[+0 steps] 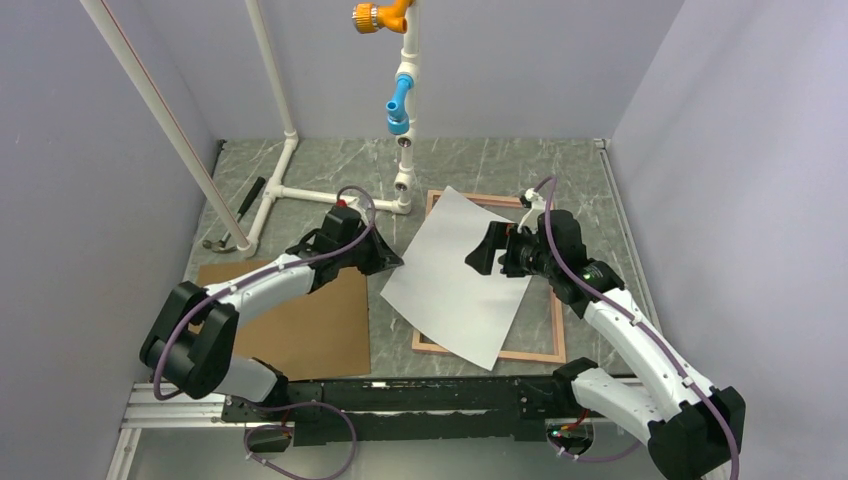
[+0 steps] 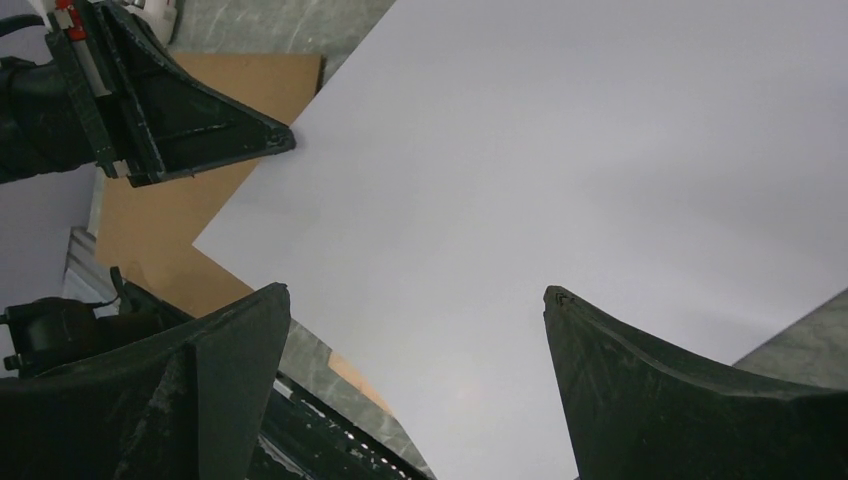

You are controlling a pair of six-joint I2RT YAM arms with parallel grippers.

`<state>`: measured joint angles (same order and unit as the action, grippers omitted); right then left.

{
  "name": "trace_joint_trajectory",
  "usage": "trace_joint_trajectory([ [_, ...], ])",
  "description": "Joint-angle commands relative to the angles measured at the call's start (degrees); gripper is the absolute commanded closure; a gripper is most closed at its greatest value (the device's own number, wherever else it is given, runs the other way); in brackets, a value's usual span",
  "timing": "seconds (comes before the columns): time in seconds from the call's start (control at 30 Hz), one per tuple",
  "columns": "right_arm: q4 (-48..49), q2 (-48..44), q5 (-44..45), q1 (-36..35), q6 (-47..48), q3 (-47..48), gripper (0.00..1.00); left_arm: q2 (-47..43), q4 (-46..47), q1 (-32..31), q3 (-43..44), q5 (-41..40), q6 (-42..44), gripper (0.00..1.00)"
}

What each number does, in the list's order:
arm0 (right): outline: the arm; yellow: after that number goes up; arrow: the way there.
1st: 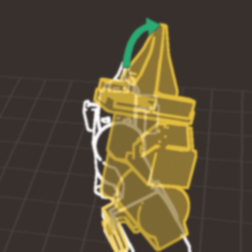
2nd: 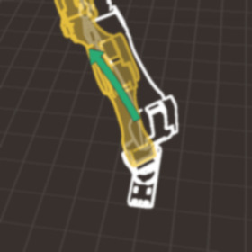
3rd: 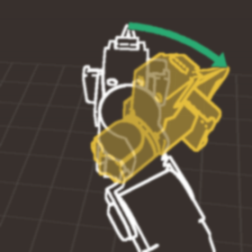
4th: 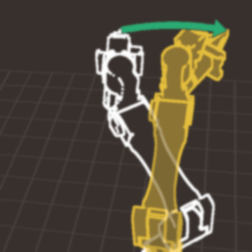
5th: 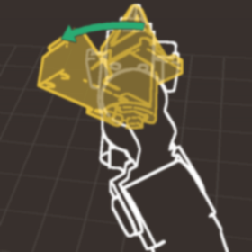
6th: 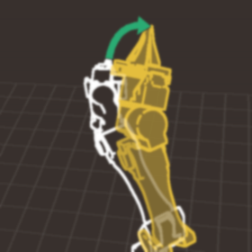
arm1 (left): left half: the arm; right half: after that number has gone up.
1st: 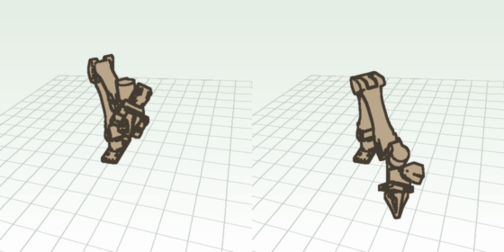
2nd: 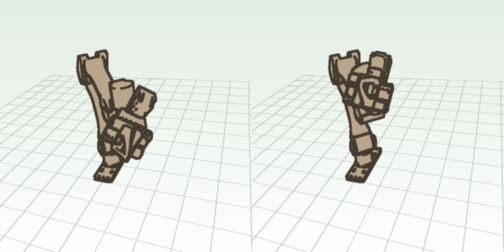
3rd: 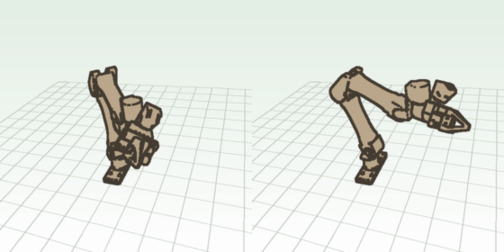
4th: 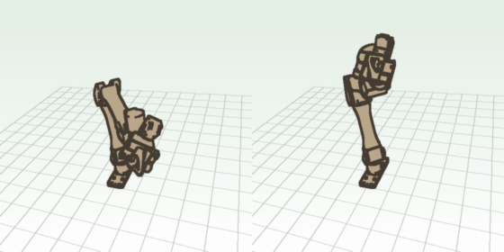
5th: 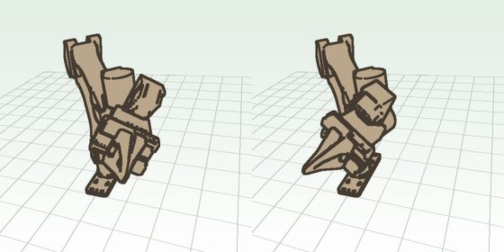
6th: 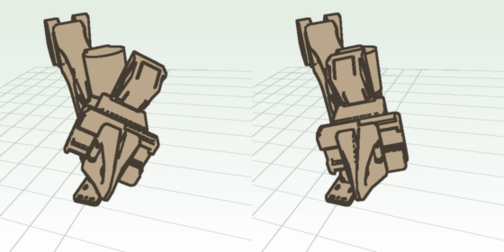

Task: Put the photo into the frame
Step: Turn over the photo from the photo frame.

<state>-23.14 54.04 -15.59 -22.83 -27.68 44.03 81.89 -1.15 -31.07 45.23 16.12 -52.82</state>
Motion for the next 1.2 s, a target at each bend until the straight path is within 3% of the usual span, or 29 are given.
trace_joint_trajectory([
  [0.0,-0.03,-0.24,0.48,0.62,-1.53,2.49,0.01,-2.91,6.34,-0.72,-1.87,-5.51,-4.89,1.0],
  [0.3,-4.07,1.13,4.3,3.4,-3.68,3.87,0.01,0.56,10.23,-7.32,-0.67,-11.76,-11.75,1.0],
  [0.6,-5.09,0.7,3.22,7.16,-4.41,2.76,0.01,-11.08,6.66,-7.85,-5.94,-25.24,-14.57,1.0],
  [0.87,-5.64,1.22,3.37,8.36,-3.97,2.99,0.01,-2.4,10.43,-10.63,-1.71,-20.41,-14.7,1.0],
  [1.17,-5.61,0.55,3.38,9.16,-4.22,1.81,0.01,2.47,10.91,-15.74,1.66,-21.91,-18.78,1.0],
])
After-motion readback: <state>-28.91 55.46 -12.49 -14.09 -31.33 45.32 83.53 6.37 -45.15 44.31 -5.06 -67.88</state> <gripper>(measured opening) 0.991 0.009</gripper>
